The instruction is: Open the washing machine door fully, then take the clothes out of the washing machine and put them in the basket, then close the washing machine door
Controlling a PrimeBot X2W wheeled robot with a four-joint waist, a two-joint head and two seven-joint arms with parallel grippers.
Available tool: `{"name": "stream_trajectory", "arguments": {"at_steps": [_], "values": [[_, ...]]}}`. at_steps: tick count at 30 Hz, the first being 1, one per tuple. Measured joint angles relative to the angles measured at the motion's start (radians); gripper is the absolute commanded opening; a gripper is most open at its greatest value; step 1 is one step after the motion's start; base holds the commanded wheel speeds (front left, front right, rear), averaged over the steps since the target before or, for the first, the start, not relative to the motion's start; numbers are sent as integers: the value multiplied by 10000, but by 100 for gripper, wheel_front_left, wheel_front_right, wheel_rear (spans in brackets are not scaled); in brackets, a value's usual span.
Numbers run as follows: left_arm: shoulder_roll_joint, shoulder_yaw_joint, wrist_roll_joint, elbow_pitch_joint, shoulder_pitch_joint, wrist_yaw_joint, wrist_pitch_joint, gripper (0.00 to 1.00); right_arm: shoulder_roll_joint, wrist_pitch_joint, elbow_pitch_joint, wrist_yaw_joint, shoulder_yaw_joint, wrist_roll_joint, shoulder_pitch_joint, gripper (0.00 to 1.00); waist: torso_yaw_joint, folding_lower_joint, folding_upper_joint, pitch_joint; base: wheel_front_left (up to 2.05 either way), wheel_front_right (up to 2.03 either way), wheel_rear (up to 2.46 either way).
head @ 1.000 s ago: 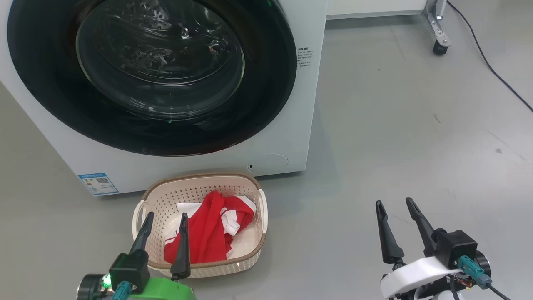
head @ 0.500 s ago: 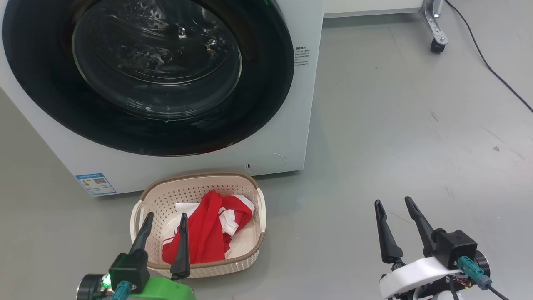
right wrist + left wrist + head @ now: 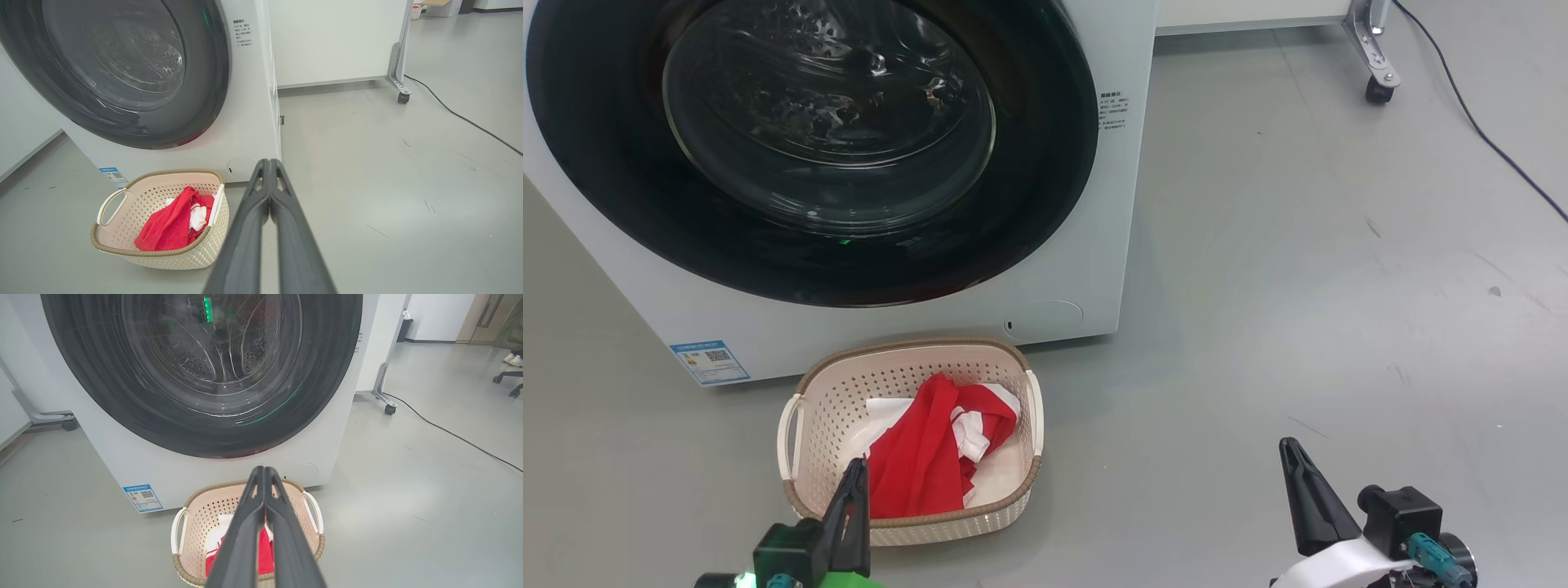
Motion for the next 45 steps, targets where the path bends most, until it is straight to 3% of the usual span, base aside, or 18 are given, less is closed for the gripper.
{"name": "stream_trajectory", "arguments": {"at_steps": [7, 45], "values": [[-4, -27, -583, -184, 174, -69, 0, 0, 15, 25, -75, 15, -2, 600, 78, 0, 16, 1, 0, -17, 0, 0, 0], [236, 997, -5963, -443, 145, -803, 1030, 0, -100, 1127, -232, 345, -1114, 5776, -209, 0, 111, 1, 0, -152, 0, 0, 0]]}}
